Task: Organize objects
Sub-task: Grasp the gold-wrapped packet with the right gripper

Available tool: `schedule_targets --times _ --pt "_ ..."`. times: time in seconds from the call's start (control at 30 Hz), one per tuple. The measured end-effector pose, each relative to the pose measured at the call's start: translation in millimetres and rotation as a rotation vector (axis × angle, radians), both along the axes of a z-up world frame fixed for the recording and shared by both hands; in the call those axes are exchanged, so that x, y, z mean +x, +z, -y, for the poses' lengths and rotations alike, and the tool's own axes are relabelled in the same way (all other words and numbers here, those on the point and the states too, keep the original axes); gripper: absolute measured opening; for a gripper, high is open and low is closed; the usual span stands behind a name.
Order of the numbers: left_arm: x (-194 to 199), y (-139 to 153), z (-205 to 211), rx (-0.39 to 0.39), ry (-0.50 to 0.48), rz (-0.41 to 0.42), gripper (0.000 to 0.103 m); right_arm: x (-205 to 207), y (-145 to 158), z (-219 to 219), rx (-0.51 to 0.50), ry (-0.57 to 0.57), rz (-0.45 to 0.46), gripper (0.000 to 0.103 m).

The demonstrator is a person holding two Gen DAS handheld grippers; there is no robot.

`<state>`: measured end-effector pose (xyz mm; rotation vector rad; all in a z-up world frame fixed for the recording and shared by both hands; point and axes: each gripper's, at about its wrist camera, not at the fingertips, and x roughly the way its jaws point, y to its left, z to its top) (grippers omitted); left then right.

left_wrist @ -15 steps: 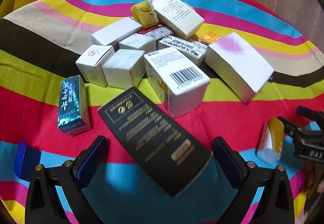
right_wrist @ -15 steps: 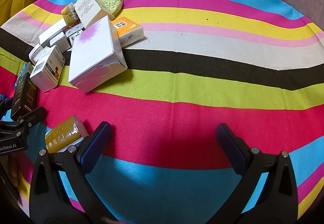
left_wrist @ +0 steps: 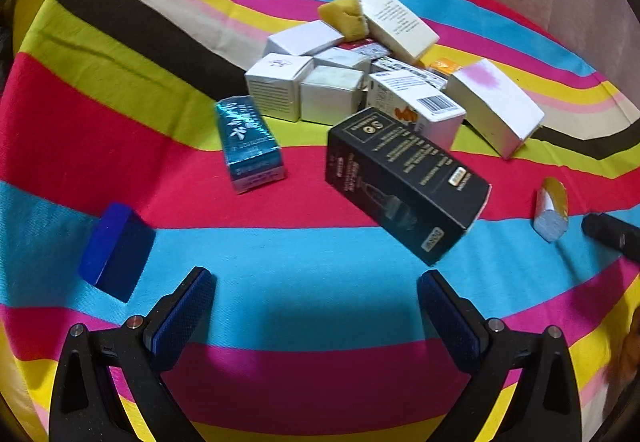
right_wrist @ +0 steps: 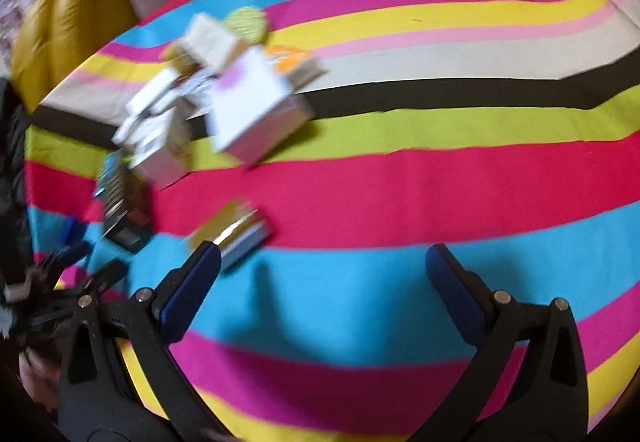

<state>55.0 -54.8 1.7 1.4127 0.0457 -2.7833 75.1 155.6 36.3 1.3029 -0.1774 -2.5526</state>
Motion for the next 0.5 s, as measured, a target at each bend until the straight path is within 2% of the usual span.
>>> schedule_targets --times 0.13,0.3,0.4,0.43,0.47,0.5 --pt "4 1 -2 -0.003 0.006 -0.004 0.103 10 2 34 0.051 0.047 -0.034 0.102" --pt "4 1 -2 -0.005 0.007 -0.003 0.103 -3 -5 62 0.092 0.021 -0.015 0.089" --pt "4 1 -2 -0.005 0.007 -0.004 0.103 -7 -7 73 0.162 0.010 -0.034 0.084" --pt "4 1 -2 -0.005 0.007 -0.004 0.103 -7 -7 76 0.186 0.013 -0.041 0.074" --pt "4 1 -2 -0.005 0.007 -0.004 0.103 -5 -8 77 0.213 0.014 -0.055 0.059" --pt "4 1 -2 -0.005 0.007 -0.004 0.103 -3 -8 77 0.238 0.022 -0.074 0.053"
